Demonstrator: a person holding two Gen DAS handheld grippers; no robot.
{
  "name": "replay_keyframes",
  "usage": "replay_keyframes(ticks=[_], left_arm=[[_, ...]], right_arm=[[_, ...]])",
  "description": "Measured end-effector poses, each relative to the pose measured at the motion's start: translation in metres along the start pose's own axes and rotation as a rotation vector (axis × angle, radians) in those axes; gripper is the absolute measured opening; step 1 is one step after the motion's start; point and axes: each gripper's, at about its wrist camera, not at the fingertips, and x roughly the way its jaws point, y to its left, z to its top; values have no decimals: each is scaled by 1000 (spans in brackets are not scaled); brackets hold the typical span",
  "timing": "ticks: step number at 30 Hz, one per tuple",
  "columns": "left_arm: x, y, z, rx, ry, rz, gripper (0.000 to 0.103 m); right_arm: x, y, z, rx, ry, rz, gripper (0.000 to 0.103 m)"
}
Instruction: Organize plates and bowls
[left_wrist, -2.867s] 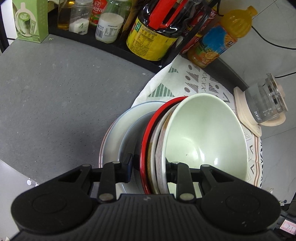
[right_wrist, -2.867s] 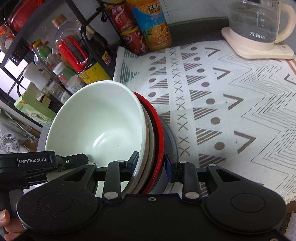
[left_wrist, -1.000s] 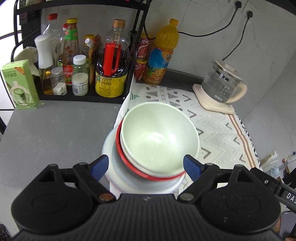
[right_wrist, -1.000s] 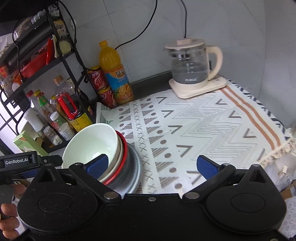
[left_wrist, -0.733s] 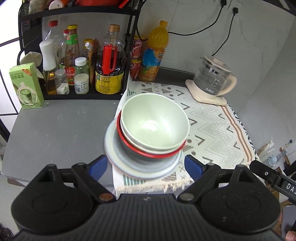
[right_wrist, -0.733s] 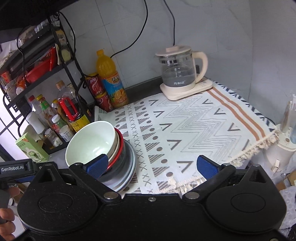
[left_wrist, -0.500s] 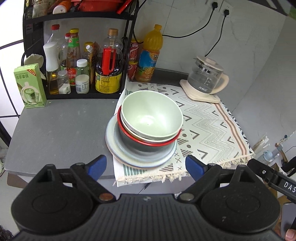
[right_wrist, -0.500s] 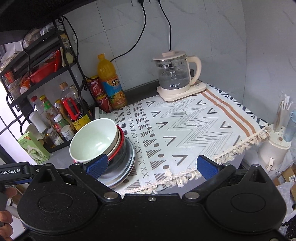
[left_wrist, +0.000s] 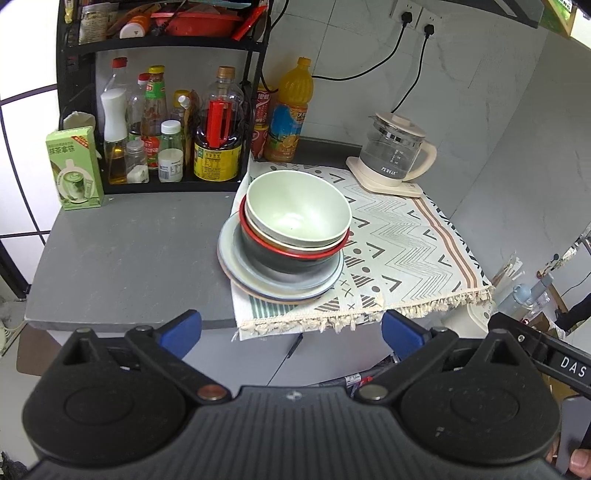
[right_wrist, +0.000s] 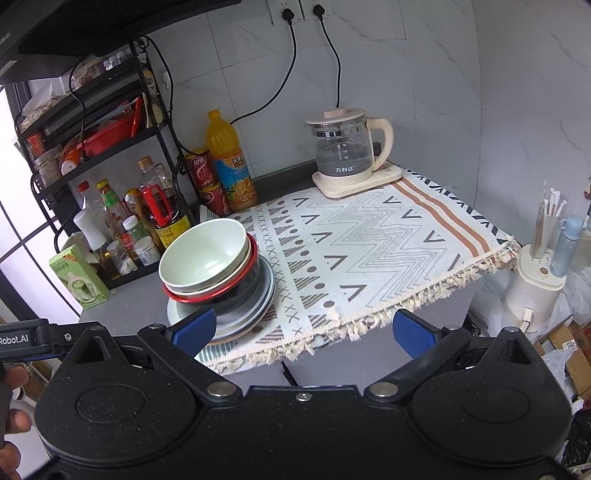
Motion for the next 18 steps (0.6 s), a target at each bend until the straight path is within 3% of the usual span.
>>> replay_keyframes(ticks=[18], left_arm=[[-30,11,-25,20,-17,10,103]], right_arm=[[-38,10,-25,-45,-4,0,103]])
